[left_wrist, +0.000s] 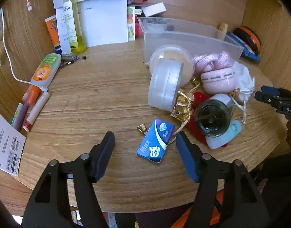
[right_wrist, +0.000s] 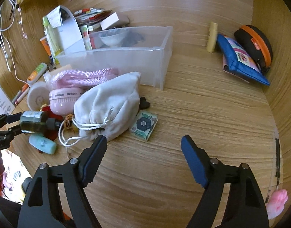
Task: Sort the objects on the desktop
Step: 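Grasp the blue Max staple box with the left gripper while the right grasps the green card, then carry the staple box and green card over the clear bin with both grippers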
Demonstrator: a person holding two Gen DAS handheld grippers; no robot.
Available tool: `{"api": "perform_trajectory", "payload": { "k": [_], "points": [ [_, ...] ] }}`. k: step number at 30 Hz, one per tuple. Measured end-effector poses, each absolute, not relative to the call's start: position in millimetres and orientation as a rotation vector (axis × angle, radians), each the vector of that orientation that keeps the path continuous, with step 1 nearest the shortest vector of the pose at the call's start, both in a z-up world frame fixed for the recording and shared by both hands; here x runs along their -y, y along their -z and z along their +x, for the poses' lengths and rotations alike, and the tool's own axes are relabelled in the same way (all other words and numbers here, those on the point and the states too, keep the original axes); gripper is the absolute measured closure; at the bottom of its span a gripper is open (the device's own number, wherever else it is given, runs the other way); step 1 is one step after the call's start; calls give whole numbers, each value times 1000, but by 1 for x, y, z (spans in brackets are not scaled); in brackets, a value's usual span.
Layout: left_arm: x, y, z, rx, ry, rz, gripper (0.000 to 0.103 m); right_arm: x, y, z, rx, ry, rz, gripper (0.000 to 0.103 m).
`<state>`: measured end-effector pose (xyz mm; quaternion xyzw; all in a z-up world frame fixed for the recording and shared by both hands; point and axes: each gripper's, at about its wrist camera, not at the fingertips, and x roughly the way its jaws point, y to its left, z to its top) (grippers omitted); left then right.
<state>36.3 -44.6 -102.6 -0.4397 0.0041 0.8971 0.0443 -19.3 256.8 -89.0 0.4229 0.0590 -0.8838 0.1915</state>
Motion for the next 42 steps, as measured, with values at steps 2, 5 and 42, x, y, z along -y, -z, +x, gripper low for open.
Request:
{"api": "perform_trajectory", "payload": {
  "k": [2, 5, 42],
  "points": [
    [44, 104, 34, -16, -2748, -1359, 47, -254, 91, -23, -169, 2475, 1203, 29],
    [42, 104, 31, -28, -2750, -1353, 51, -251, 95, -29, -167, 2451, 1220, 32],
    [44, 68, 33, 32, -2864, -1206, 77, -252, 97, -44, -205, 2448, 1222, 79]
  ]
}}
